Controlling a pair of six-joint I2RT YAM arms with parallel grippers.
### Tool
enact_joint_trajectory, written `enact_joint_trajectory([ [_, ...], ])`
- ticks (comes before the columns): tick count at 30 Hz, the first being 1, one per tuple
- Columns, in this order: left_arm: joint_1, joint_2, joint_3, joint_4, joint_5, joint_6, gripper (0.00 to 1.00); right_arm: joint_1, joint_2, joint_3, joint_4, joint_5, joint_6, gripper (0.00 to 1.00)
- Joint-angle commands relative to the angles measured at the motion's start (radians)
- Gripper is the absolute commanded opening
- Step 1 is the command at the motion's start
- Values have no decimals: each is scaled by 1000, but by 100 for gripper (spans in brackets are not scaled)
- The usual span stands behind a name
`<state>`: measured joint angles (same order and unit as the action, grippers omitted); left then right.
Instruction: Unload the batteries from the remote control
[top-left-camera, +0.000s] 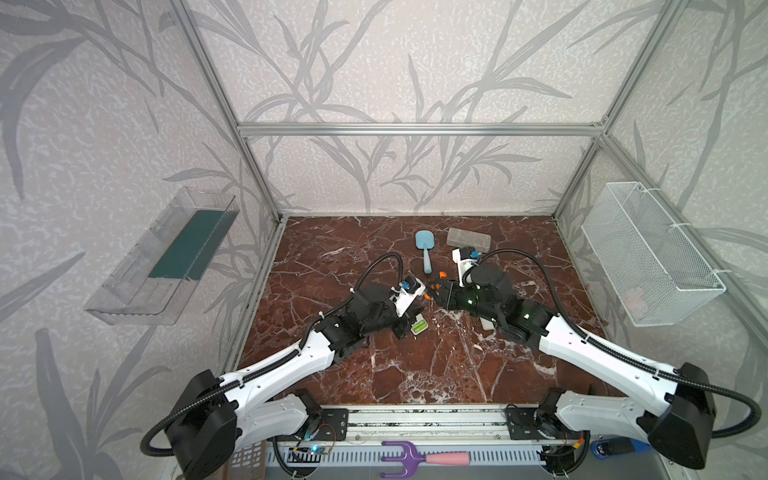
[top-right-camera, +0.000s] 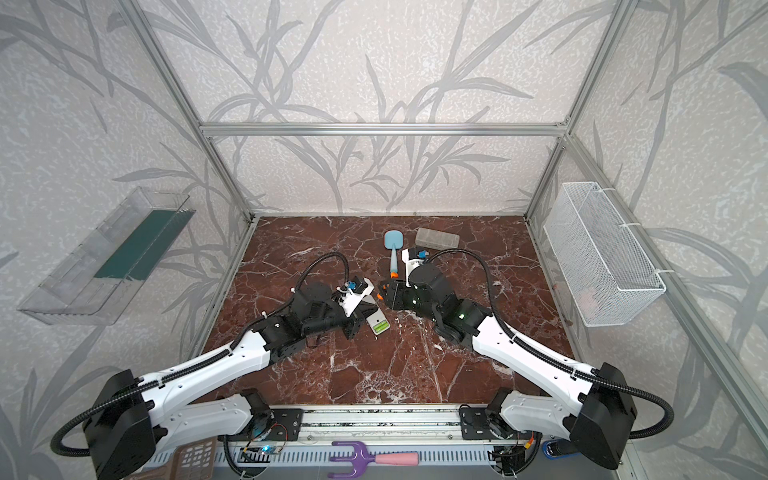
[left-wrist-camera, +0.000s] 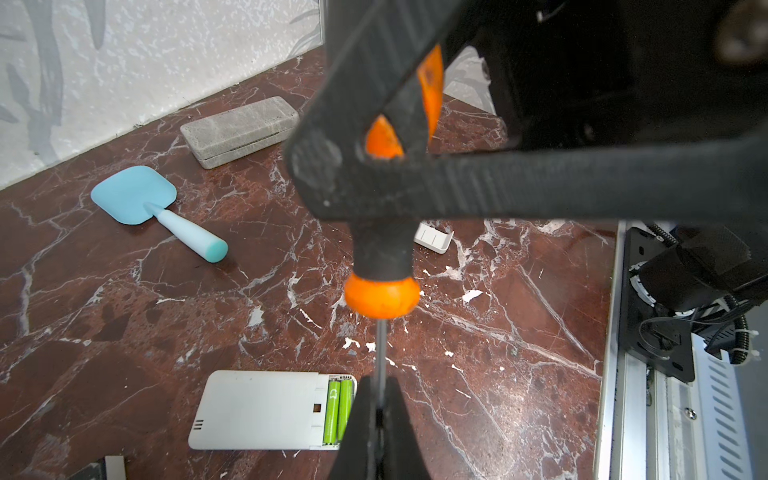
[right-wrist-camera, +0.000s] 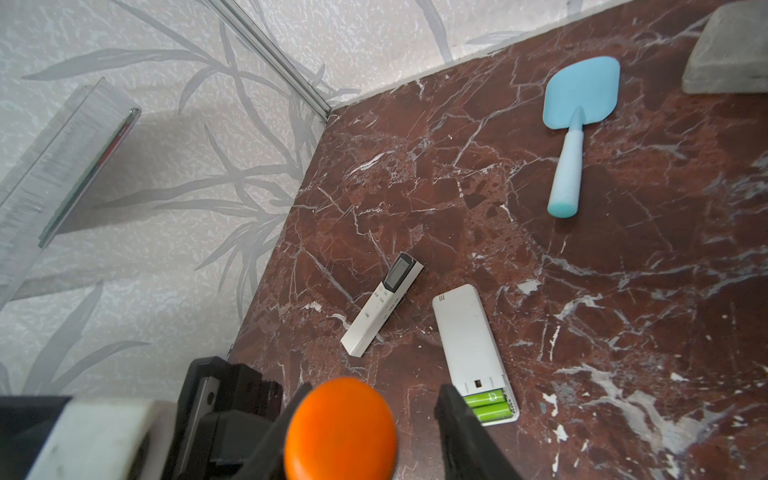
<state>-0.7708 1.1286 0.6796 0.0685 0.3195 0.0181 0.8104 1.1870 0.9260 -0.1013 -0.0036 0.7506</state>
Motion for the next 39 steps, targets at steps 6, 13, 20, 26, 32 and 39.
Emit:
enact_joint_trajectory([
  [6, -4, -24, 27, 8, -2, 47, 0, -15, 17, 23, 10, -31, 9, 24],
  [13, -3, -34, 16, -5, -31, 24, 24, -22, 22, -7, 75, -72, -88, 0],
  [20, -1, -121, -32, -64, -117, -110, 62, 12, 3, -64, 79, 101, -243, 0],
  [26, 20, -163, -58, -196, -231, -374, 65, 82, 54, -93, 130, 259, -385, 0],
  [32, 46, -34, -84, -181, -193, -691, 58, 116, 118, -119, 218, 304, -477, 0],
  [39, 54, 112, -148, -35, -161, -964, 55, 145, 165, -162, 314, 354, -556, 0],
])
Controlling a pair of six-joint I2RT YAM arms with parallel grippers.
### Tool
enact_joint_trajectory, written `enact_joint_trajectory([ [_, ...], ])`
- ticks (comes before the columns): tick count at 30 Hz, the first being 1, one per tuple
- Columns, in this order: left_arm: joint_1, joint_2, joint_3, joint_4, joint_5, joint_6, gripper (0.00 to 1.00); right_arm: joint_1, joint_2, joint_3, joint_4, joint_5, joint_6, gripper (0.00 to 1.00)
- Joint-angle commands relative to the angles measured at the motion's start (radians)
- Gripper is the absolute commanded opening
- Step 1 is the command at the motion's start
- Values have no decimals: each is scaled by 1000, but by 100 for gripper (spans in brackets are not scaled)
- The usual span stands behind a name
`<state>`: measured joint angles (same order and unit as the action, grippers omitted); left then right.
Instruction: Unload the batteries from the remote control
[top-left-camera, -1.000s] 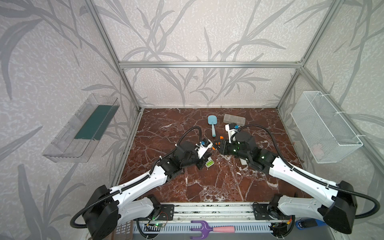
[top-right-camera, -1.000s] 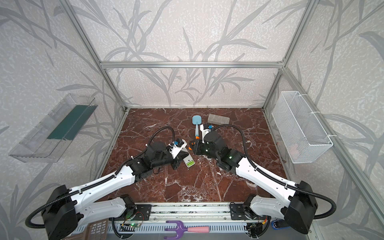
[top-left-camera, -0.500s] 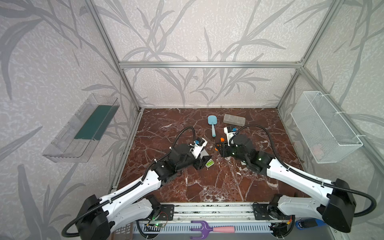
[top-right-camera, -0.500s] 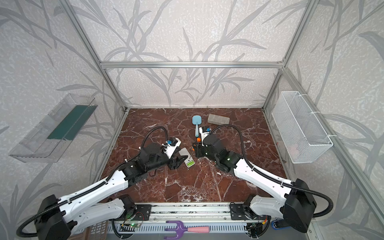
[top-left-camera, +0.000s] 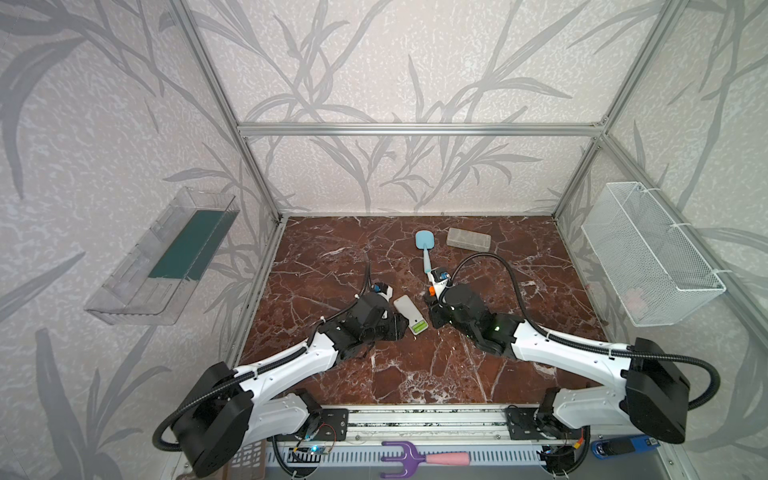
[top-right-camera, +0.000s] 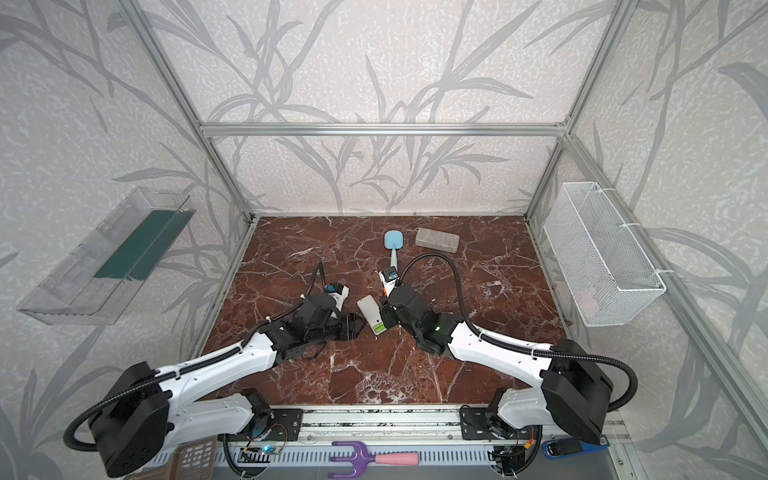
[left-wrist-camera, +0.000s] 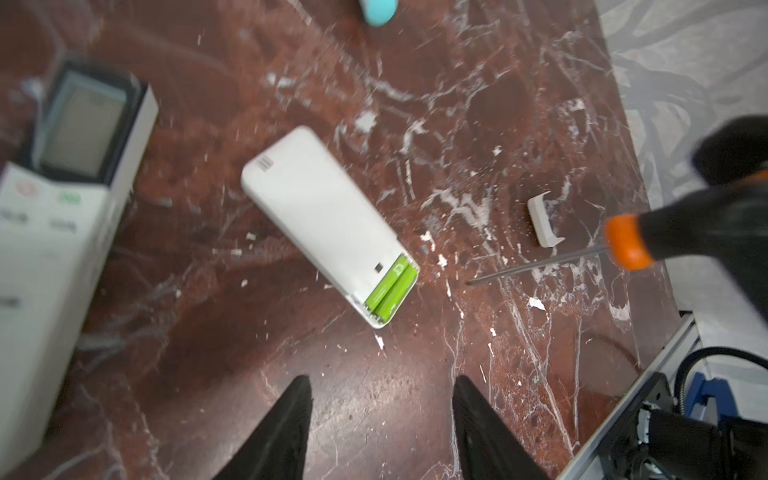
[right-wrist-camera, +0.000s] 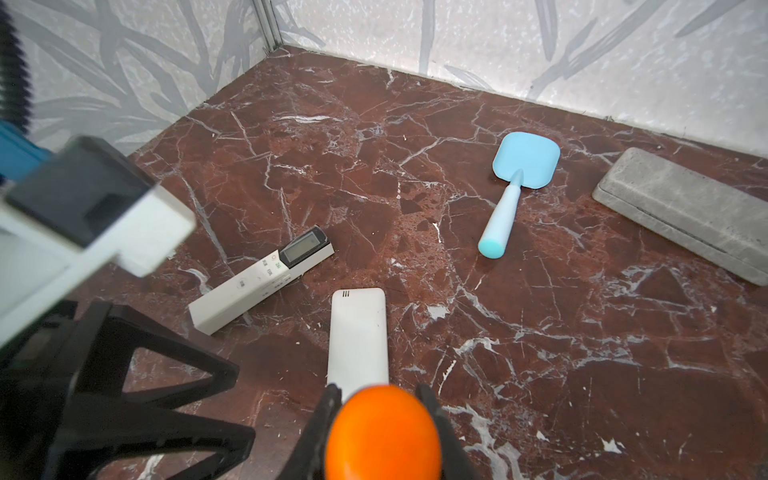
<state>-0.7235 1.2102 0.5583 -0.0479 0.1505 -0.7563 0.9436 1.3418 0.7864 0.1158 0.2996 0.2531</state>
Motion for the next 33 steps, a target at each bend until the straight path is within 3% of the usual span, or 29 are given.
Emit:
enact_joint_trajectory([
  [1, 8, 48, -36, 111, 14, -215, 55, 12, 18, -29, 113, 52, -62, 0],
  [5, 13, 121, -42, 194, 49, -268, 53, 11, 49, -57, 181, 25, -66, 0],
  [14, 46, 308, -3, 301, 204, -353, 38, 11, 95, -87, 245, -4, -139, 0],
  [33, 65, 344, -9, 307, 197, -356, 33, -8, 112, -110, 249, 13, -53, 0],
])
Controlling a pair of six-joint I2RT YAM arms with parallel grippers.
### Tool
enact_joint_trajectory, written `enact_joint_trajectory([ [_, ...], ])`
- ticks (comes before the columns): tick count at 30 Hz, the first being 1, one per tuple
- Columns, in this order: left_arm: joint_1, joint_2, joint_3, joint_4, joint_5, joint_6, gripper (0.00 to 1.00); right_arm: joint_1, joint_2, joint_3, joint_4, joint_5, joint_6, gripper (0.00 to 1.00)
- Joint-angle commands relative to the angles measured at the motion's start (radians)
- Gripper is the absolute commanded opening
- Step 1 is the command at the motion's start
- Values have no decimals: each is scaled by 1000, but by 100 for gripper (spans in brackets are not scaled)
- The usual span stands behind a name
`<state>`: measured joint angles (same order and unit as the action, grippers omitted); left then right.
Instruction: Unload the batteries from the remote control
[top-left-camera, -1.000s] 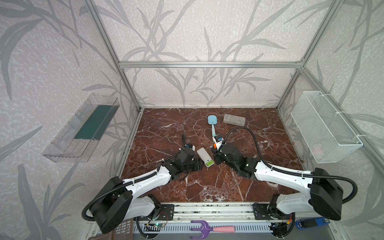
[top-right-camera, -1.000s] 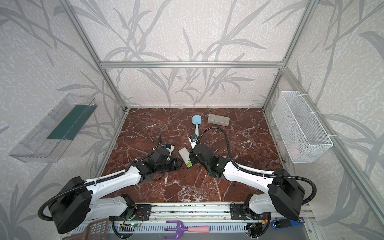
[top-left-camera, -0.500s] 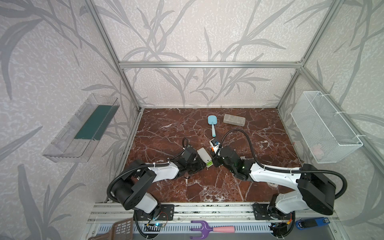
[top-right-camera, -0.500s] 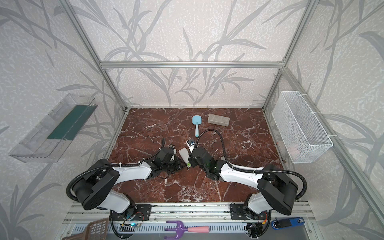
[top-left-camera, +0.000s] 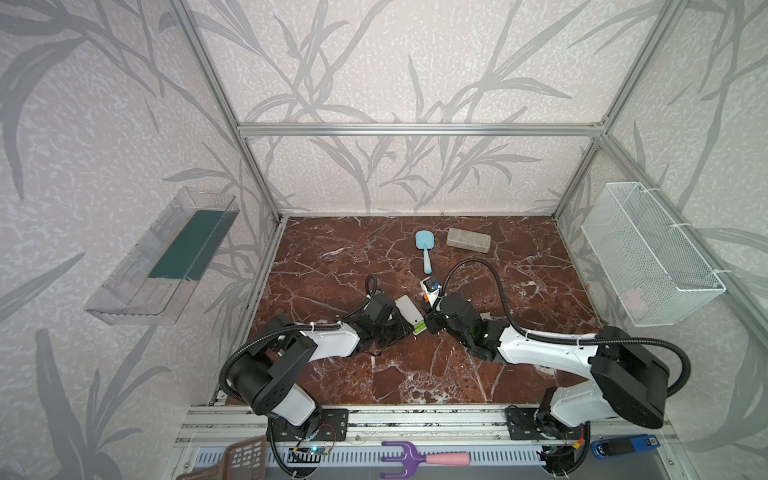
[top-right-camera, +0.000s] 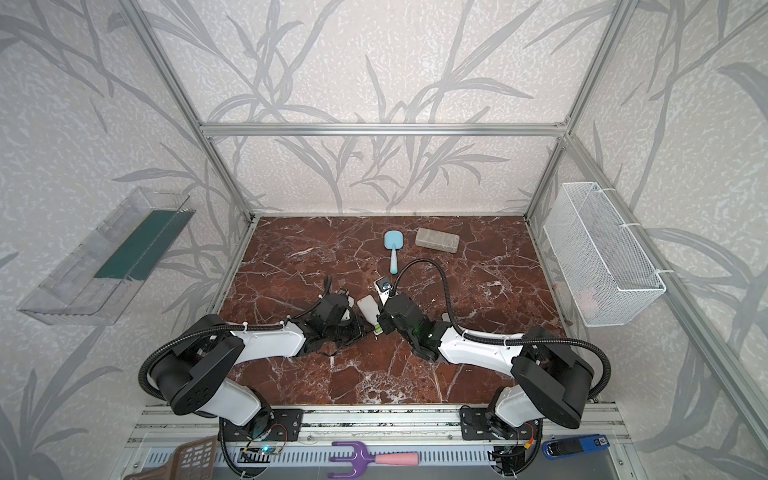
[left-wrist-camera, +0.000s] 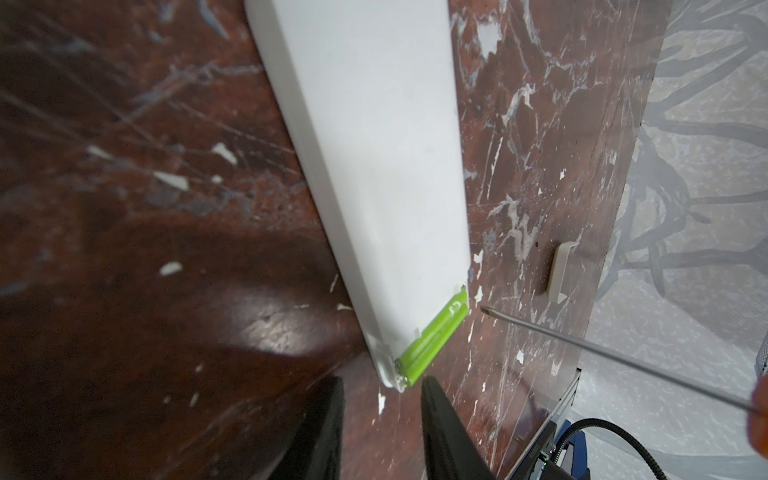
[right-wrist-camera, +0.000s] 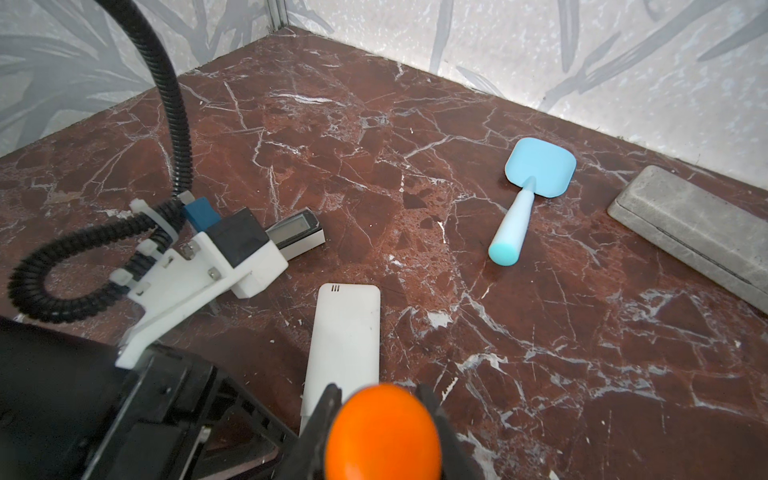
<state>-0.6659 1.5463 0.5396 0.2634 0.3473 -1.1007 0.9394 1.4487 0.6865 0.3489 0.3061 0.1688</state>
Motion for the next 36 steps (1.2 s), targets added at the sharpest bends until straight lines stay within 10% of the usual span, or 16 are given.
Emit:
enact_joint_trajectory([
  [1, 9, 9, 9, -4, -1, -11, 33, -4, 4, -11, 15, 8, 35, 0],
  [24, 14, 45, -4, 31, 19, -27, 29, -6, 21, -17, -29, -12, 71, 0],
  [36, -4, 93, -55, 128, -1, -100, 21, -77, 44, -86, 34, -82, 310, 0],
])
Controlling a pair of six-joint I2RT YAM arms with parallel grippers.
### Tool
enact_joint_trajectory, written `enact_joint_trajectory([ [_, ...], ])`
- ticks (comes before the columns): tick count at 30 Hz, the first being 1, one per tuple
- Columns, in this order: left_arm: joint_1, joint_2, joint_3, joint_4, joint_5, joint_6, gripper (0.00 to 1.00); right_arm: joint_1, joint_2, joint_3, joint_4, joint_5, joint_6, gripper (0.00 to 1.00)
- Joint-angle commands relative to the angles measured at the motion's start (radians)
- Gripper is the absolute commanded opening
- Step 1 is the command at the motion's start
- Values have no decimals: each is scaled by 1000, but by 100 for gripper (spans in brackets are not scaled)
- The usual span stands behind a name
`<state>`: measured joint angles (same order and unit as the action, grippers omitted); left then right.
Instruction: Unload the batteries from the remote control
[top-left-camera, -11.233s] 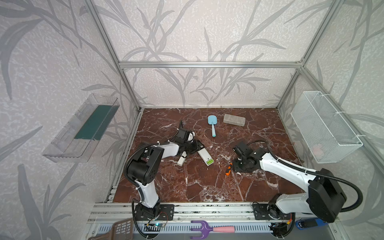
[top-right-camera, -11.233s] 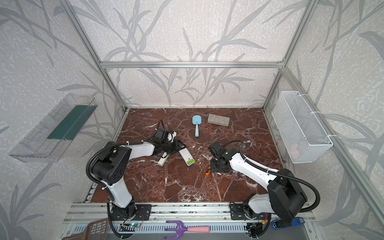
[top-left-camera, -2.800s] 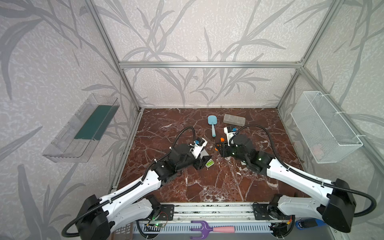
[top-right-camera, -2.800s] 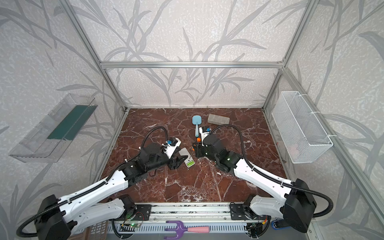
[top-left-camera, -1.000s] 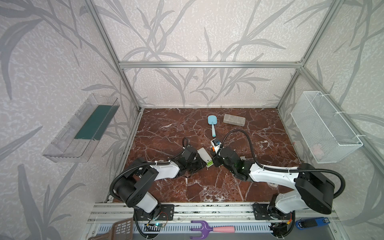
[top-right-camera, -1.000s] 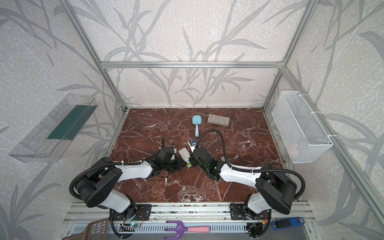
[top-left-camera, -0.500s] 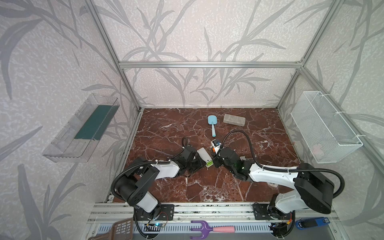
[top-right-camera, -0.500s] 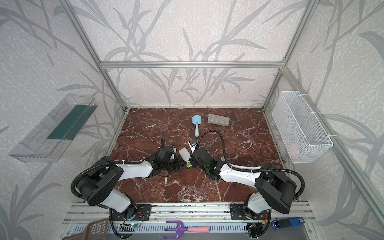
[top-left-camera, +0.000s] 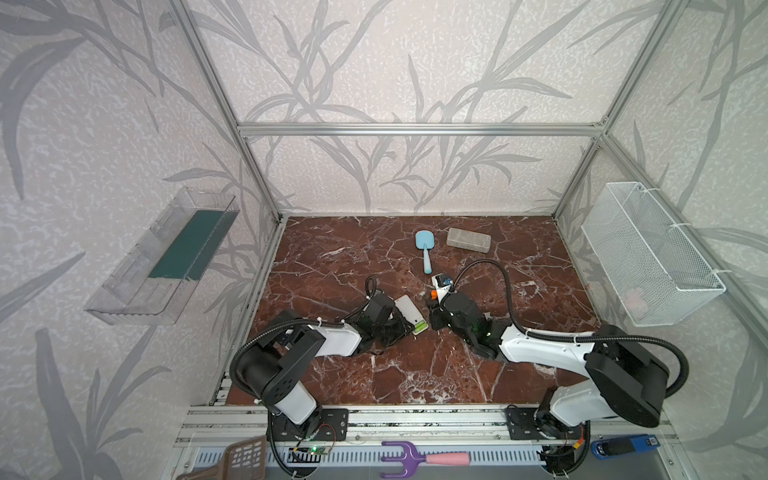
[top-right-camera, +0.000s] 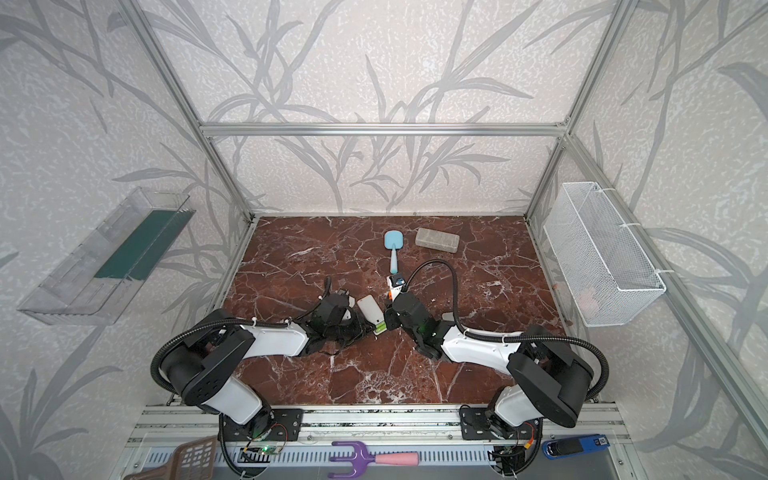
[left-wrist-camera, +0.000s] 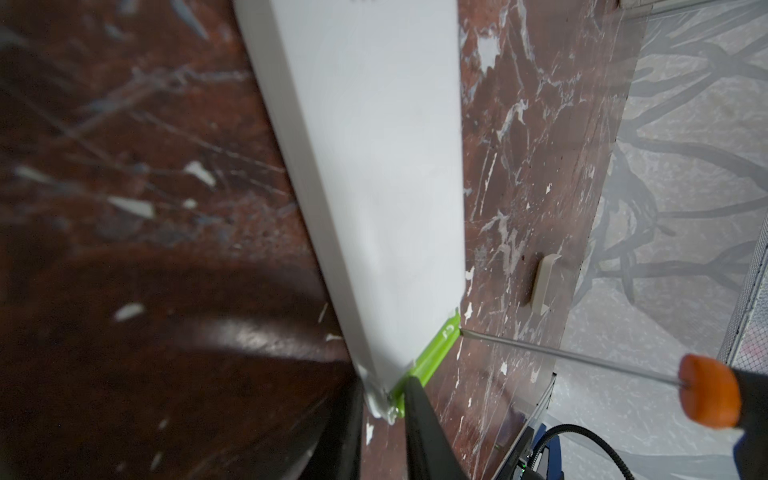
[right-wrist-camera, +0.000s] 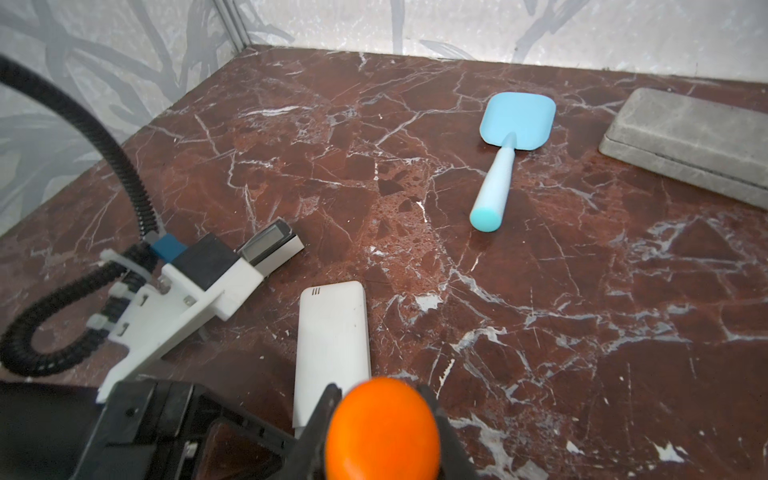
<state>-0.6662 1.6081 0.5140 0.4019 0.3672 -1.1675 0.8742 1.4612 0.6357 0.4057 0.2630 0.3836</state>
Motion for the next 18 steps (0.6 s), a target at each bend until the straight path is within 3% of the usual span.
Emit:
enact_joint_trajectory([
  [1, -5, 31, -32, -13, -25, -35, 21, -17, 32, -39, -17, -44, 110, 0],
  [11, -7, 44, -33, -18, -43, -37, 18, -85, 59, -94, 76, -129, 286, 0],
  [16, -7, 43, -31, -26, -52, -35, 18, -104, 54, -102, 88, -157, 317, 0],
  [18, -7, 45, -29, -28, -54, -34, 18, -98, 36, -83, 60, -170, 269, 0],
])
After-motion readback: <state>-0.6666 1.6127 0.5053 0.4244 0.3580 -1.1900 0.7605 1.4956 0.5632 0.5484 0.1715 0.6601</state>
